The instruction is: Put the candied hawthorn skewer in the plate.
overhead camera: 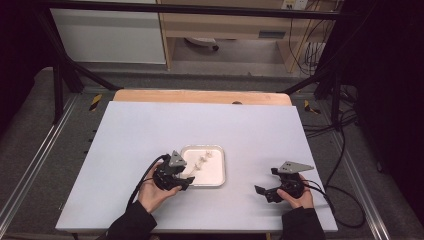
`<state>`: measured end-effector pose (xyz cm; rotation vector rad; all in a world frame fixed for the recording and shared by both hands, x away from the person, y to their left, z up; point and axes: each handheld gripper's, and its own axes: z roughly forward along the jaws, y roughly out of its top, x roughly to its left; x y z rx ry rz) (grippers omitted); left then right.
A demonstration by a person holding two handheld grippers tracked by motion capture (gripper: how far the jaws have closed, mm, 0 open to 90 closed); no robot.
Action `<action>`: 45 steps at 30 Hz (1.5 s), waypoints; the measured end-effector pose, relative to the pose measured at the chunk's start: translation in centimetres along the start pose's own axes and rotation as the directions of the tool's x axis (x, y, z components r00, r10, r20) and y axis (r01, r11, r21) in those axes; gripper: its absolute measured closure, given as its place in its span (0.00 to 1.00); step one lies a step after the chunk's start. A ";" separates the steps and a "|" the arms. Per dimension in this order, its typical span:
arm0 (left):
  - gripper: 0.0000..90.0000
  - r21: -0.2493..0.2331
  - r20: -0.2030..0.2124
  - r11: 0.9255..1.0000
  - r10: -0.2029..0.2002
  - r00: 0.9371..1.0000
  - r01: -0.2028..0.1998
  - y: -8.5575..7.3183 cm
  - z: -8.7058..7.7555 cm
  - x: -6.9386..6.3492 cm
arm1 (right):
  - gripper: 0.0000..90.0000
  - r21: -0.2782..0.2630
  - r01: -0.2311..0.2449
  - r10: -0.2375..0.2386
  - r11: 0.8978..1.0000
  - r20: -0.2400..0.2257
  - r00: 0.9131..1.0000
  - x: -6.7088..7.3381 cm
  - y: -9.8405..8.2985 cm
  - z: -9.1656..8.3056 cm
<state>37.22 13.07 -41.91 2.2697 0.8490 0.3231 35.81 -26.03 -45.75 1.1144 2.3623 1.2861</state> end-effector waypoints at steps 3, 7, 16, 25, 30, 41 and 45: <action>0.39 0.008 0.006 1.000 0.024 1.000 -0.024 -0.2 -0.7 0.3 | 0.01 0.000 0.000 0.000 1.000 0.001 1.000 0.0 0.0 0.0; 0.29 0.000 0.016 1.000 0.021 1.000 -0.021 -0.8 -1.6 0.9 | 0.01 0.001 -0.005 0.005 1.000 -0.001 1.000 0.0 0.0 -0.1; 0.15 -0.027 -0.005 1.000 -0.013 1.000 0.013 -3.6 -3.6 3.0 | 0.01 0.000 -0.011 0.011 1.000 -0.001 1.000 0.0 0.0 -0.1; 0.12 -0.045 -0.038 0.996 -0.079 0.996 0.077 -7.0 -4.5 4.7 | 0.01 0.003 -0.010 0.010 1.000 -0.001 1.000 0.0 0.0 0.0; 0.11 -0.071 -0.049 0.991 -0.118 0.992 0.114 -8.8 -4.9 5.5 | 0.01 0.009 -0.014 0.014 1.000 -0.005 1.000 0.0 0.0 0.0; 0.10 -0.099 -0.052 0.985 -0.149 0.987 0.144 -11.0 -5.7 6.6 | 0.01 0.023 -0.010 0.010 1.000 0.000 1.000 0.1 -0.1 0.1; 0.10 -0.094 -0.051 0.984 -0.154 0.987 0.149 -11.1 -5.6 6.6 | 0.01 0.030 -0.010 0.010 1.000 0.001 1.000 0.1 -0.2 0.1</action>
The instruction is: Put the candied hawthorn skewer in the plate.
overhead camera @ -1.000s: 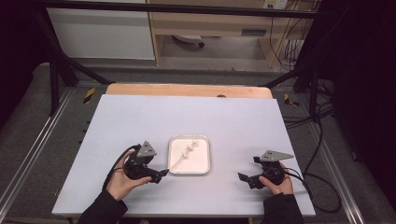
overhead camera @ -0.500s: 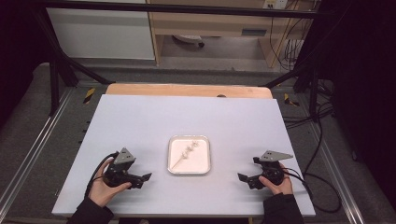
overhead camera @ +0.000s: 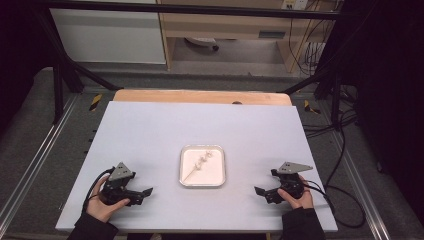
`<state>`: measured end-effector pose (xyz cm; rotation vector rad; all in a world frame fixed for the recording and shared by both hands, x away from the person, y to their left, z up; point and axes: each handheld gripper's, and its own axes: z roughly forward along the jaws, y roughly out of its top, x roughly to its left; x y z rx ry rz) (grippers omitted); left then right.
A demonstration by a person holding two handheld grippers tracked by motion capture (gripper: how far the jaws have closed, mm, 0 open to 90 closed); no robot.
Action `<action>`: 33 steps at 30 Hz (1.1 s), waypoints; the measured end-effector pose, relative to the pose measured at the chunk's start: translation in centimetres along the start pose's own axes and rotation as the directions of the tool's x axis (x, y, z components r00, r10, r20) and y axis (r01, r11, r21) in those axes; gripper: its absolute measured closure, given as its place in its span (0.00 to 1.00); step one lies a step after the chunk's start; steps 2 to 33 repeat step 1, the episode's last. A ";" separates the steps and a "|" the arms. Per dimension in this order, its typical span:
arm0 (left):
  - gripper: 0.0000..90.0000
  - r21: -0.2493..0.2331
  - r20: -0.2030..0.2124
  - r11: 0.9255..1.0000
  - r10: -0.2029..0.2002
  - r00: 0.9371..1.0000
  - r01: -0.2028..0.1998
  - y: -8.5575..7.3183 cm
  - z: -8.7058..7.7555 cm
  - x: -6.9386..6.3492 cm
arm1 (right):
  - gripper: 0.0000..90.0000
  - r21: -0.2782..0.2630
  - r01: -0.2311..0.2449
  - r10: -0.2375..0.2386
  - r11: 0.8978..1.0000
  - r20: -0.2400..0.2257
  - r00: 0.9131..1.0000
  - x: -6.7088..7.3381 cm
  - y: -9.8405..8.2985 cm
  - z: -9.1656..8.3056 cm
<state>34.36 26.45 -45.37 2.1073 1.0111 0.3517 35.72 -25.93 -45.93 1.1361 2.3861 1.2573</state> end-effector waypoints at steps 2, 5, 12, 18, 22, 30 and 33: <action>0.10 0.001 0.000 1.000 0.001 1.000 -0.001 0.0 0.0 0.0 | 0.01 0.001 -0.003 0.003 1.000 -0.001 1.000 0.0 0.0 0.0; 0.10 0.001 0.000 1.000 0.001 1.000 -0.001 0.0 0.0 0.0 | 0.01 0.001 -0.003 0.003 1.000 -0.001 1.000 0.0 0.0 0.0; 0.10 0.001 0.000 1.000 0.001 1.000 -0.001 0.0 0.0 0.0 | 0.01 0.001 -0.003 0.003 1.000 -0.001 1.000 0.0 0.0 0.0; 0.10 0.001 0.000 1.000 0.001 1.000 -0.001 0.0 0.0 0.0 | 0.01 0.001 -0.003 0.003 1.000 -0.001 1.000 0.0 0.0 0.0; 0.10 0.001 0.000 1.000 0.001 1.000 -0.001 0.0 0.0 0.0 | 0.01 0.001 -0.003 0.003 1.000 -0.001 1.000 0.0 0.0 0.0; 0.10 0.001 0.000 1.000 0.001 1.000 -0.001 0.0 0.0 0.0 | 0.01 0.001 -0.003 0.003 1.000 -0.001 1.000 0.0 0.0 0.0; 0.10 0.001 0.000 1.000 0.001 1.000 -0.001 0.0 0.0 0.0 | 0.01 0.001 -0.003 0.003 1.000 -0.001 1.000 0.0 0.0 0.0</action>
